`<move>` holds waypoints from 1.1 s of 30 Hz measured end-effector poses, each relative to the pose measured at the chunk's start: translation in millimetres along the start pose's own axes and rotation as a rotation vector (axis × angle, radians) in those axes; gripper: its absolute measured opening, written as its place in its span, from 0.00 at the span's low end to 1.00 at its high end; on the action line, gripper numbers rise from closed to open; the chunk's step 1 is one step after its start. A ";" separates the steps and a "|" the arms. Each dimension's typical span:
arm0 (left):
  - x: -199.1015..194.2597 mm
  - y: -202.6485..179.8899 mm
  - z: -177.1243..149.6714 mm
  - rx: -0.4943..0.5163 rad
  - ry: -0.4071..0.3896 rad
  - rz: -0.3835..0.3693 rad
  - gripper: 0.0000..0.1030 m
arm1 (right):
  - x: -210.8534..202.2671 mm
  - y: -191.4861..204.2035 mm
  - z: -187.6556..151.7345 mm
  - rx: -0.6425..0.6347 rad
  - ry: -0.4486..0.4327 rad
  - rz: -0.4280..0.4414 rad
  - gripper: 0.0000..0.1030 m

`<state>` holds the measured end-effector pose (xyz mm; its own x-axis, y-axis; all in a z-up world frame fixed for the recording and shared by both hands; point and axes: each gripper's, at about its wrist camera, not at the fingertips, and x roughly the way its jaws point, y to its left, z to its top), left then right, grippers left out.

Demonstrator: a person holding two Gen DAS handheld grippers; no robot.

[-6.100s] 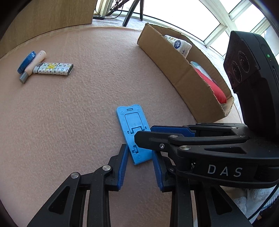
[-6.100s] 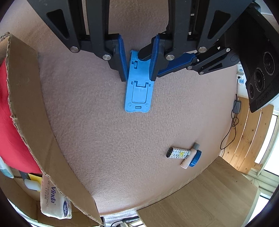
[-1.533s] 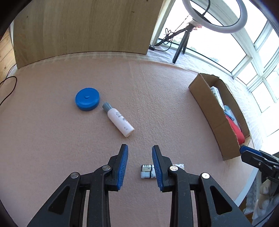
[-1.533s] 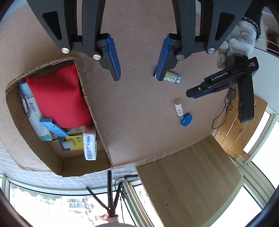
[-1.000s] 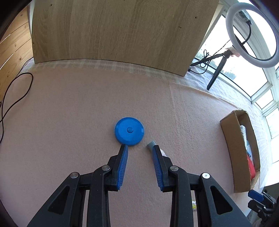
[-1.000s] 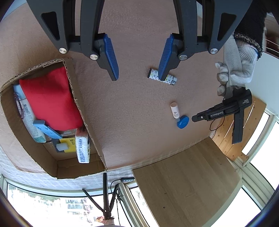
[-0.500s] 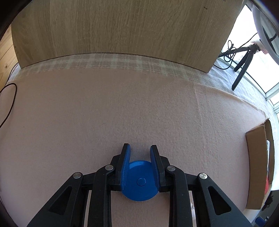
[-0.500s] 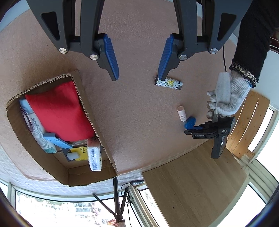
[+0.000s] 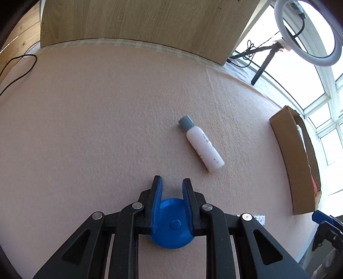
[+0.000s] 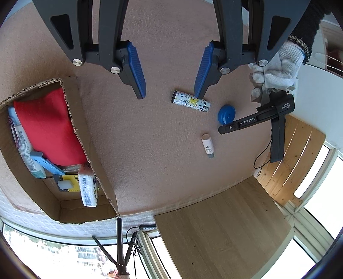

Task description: Organize objects

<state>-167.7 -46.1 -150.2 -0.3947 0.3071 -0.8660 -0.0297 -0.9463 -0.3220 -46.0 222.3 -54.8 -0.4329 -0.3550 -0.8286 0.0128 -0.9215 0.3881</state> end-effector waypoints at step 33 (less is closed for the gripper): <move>-57.7 -41.0 -129.5 0.156 0.118 -0.122 0.53 | 75.7 44.6 -45.2 -0.111 0.242 0.127 0.42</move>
<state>-24.8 -11.9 -136.7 -0.2700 0.4209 -0.8660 -0.2158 -0.9030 -0.3716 -37.5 147.2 -118.5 -0.1940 -0.4834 -0.8536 0.1573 -0.8742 0.4594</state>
